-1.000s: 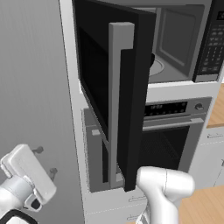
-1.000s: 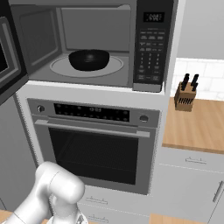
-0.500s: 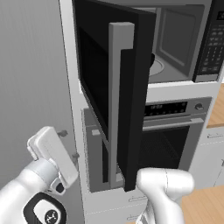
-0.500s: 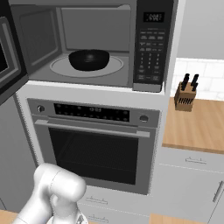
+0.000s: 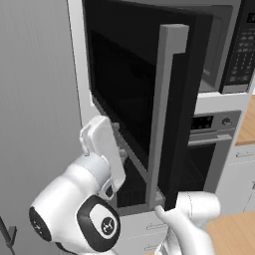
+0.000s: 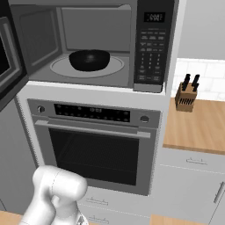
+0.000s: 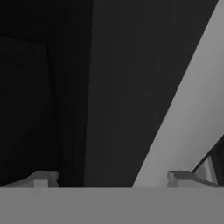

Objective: Open the microwave, place the bowl with waffle inside the microwave, then close the microwave door and turn it on.

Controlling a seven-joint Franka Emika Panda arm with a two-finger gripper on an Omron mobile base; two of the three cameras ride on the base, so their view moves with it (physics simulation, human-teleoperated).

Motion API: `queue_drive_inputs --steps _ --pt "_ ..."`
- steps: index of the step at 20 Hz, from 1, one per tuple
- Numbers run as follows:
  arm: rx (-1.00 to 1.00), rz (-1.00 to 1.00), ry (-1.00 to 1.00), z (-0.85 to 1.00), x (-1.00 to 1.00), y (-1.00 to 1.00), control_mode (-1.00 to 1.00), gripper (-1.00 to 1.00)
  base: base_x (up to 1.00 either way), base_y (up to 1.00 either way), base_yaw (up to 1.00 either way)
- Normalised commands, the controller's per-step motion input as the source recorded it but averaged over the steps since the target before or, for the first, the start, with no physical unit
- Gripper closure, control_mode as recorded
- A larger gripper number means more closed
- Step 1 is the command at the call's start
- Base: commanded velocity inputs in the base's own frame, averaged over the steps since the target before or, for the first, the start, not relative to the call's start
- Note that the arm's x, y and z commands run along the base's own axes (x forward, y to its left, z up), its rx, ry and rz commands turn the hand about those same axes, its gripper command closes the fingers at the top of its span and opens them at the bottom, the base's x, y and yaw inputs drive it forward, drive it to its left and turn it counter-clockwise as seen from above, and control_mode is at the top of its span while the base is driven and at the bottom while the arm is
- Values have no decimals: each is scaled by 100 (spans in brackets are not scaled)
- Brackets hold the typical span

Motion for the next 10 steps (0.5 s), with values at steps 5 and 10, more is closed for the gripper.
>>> queue_drive_inputs --steps 5,10 --pt "45 6 -37 30 6 -100 -100 -100 0 0 0" --pt "45 10 -15 3 72 -100 -100 -100 0 0 0"
